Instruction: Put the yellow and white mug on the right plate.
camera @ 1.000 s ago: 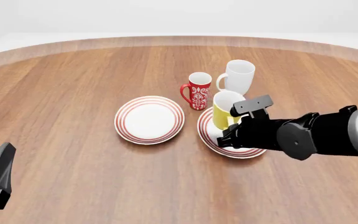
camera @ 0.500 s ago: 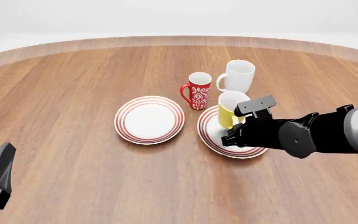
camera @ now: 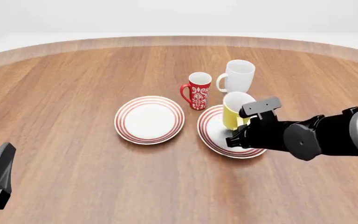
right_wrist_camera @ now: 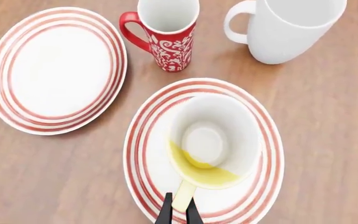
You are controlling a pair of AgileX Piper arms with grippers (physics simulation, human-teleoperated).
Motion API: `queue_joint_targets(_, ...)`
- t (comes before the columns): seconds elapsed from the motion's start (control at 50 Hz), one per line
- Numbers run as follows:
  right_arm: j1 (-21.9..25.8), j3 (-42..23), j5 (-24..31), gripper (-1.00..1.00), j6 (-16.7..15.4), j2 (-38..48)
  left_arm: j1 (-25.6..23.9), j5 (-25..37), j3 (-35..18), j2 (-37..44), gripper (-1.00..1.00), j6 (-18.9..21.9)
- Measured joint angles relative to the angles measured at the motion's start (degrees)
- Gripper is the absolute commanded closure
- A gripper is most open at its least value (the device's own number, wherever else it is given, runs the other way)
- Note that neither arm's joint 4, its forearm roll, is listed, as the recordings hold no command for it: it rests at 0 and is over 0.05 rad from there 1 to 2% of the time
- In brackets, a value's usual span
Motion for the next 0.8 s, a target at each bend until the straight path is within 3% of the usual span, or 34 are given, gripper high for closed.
queue_joint_targets(0.26,-0.2,0.9,-0.6,1.00,0.3,-0.3,0.0,0.0,0.0,0.0,-1.00,0.0)
queue_joint_targets(0.28,-0.2,1.0,-0.6,-1.00,0.3,-0.3,0.0,0.0,0.0,0.0,-1.00,0.0)
queue_joint_targets(0.8,0.2,1.1,0.3,-1.00,1.0,-1.6,0.0,0.0,0.0,0.0,-1.00,0.0)
